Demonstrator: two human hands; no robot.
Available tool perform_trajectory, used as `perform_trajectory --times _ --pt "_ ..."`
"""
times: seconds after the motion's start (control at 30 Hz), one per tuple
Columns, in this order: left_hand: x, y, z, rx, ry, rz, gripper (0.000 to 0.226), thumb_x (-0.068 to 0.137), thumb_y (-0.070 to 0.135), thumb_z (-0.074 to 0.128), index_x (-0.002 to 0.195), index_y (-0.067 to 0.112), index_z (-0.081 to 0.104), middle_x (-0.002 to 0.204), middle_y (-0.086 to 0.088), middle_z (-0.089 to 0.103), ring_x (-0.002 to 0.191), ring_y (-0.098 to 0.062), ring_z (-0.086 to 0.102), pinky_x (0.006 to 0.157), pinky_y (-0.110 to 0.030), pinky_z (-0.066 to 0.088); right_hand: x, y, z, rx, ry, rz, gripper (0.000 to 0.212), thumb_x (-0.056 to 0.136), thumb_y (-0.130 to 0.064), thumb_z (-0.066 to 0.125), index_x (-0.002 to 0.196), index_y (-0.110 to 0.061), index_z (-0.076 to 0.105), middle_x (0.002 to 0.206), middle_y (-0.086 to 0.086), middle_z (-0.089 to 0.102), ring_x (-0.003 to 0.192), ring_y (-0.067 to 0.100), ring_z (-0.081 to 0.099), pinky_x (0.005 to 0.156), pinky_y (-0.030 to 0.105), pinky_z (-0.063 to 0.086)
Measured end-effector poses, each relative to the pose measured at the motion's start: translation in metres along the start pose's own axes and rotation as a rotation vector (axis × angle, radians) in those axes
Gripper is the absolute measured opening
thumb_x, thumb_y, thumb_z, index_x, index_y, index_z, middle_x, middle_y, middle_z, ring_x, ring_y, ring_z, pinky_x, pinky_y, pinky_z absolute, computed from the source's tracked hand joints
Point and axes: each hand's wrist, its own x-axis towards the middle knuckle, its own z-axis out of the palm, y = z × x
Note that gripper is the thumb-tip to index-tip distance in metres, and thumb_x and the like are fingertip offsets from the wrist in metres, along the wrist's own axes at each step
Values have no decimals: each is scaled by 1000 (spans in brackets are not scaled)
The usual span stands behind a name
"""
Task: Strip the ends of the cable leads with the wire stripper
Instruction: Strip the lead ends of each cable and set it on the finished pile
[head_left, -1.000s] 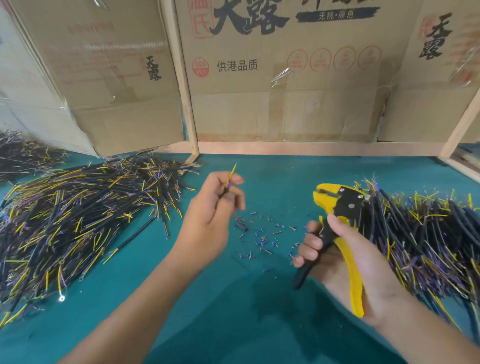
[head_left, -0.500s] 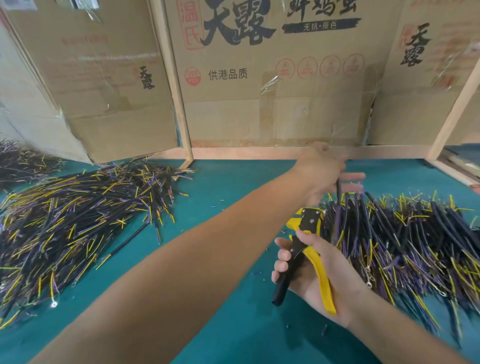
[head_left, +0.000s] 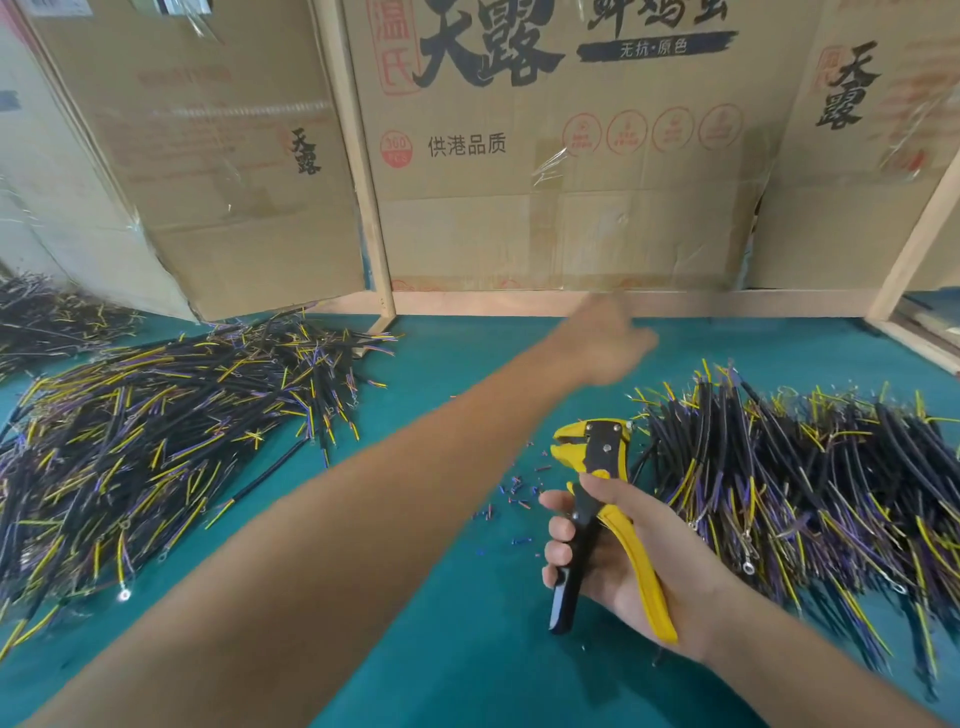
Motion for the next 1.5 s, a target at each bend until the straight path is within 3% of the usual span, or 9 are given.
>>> perform_trajectory --times 0.2,0.37,0.53,0.63,0.8,1.03,1.3,1.37,1.5 --pt "-62 -156 -95 804 -72 -507 29 94 7 48 119 0 61 119 -16 67 111 -32 65 87 -39 54 3 1 6 16 42 14 42 73 -32 72 98 2 71 72 12 50 59 27 48 60 43 52" --pt "-119 -219 -131 743 -413 -739 30 89 27 59 67 8 64 55 -9 67 35 -13 47 40 -15 36 2 2 4 -1 26 18 47 75 -31 72 106 4 67 74 13 50 62 27 49 62 45 53" --pt "-141 -241 -118 882 -402 -632 34 95 34 54 84 3 61 81 -8 64 81 -27 63 69 -30 46 0 0 7 -2 20 27 42 81 -30 68 106 3 66 75 12 49 63 27 48 63 44 53" --pt "-144 -230 -127 855 -401 -634 34 96 35 53 92 2 63 78 -6 58 74 -24 56 65 -29 41 -1 0 8 -2 24 28 43 79 -30 69 105 3 66 75 12 49 63 27 47 64 44 52" --pt "-144 -178 -152 666 -102 -543 29 92 29 58 69 12 62 67 -4 64 60 -20 59 59 -23 42 -1 0 10 -9 36 25 42 80 -31 67 104 3 65 74 12 48 62 26 46 64 43 50" --pt "-147 -107 -83 -638 155 -73 21 93 -5 60 107 12 60 79 -15 70 54 -25 65 46 -29 52 0 -1 10 -12 34 27 41 79 -31 66 102 4 66 73 13 48 62 26 46 65 43 49" --pt "-145 -122 -10 -1022 348 -18 35 95 -2 42 102 12 73 93 -12 71 75 -25 70 62 -29 56 10 4 -7 -5 -31 44 36 79 -28 79 99 2 73 75 13 51 62 27 51 65 45 53" --pt "-144 -120 -8 -992 397 -36 14 98 4 54 94 5 67 81 -8 69 70 -23 70 60 -27 55 16 6 -12 -18 -36 53 49 67 -33 88 100 1 74 75 13 52 62 28 52 65 46 53" --pt "-144 -121 -3 -712 452 -32 38 94 27 63 58 17 59 53 -10 56 49 -17 57 53 -23 47 25 8 -22 -32 -40 58 56 60 -37 92 99 -1 74 74 13 54 61 29 54 65 47 53"
